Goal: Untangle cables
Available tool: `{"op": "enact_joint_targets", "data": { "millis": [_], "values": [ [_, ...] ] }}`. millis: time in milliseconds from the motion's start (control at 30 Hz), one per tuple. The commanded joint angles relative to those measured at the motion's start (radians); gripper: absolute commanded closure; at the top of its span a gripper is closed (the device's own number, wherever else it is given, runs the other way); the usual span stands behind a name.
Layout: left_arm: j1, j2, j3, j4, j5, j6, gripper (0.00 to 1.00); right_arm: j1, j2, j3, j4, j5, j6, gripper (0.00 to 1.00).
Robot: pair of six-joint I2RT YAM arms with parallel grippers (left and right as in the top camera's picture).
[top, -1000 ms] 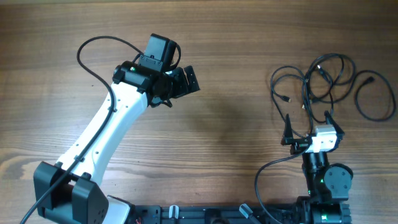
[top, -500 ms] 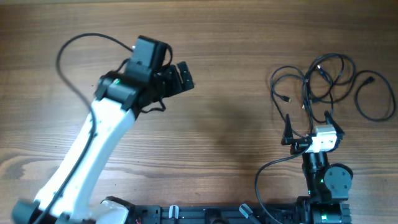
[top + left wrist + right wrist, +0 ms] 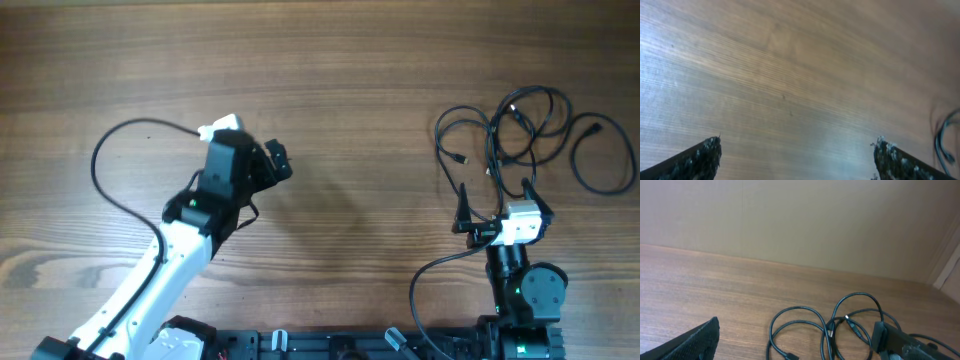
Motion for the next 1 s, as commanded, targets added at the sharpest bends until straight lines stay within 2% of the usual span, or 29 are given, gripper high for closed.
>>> {"op": "enact_joint_targets", "data": {
  "millis": [0, 200, 333, 433, 967],
  "values": [
    [0.056, -0.052, -0.133, 0.174, 0.042, 0.008, 0.00, -0.003, -0.012, -0.001, 0.002, -0.016, -0.014, 0.00],
    [0.134, -0.069, -0.322, 0.491, 0.090, 0.008, 0.00, -0.003, -0.012, -0.001, 0.002, -0.016, -0.014, 0.00],
    [0.168, -0.101, -0.420, 0.610, 0.122, 0.007, 0.00, -0.003, -0.012, -0.001, 0.002, -0.016, -0.014, 0.00],
    [0.179, -0.127, -0.476, 0.651, 0.124, 0.007, 0.00, -0.003, -0.012, -0.001, 0.002, -0.016, -0.014, 0.00],
    [0.198, -0.256, -0.639, 0.661, 0.101, 0.007, 0.00, -0.003, -0.012, -0.001, 0.002, -0.016, -0.014, 0.00]
  ]
}}
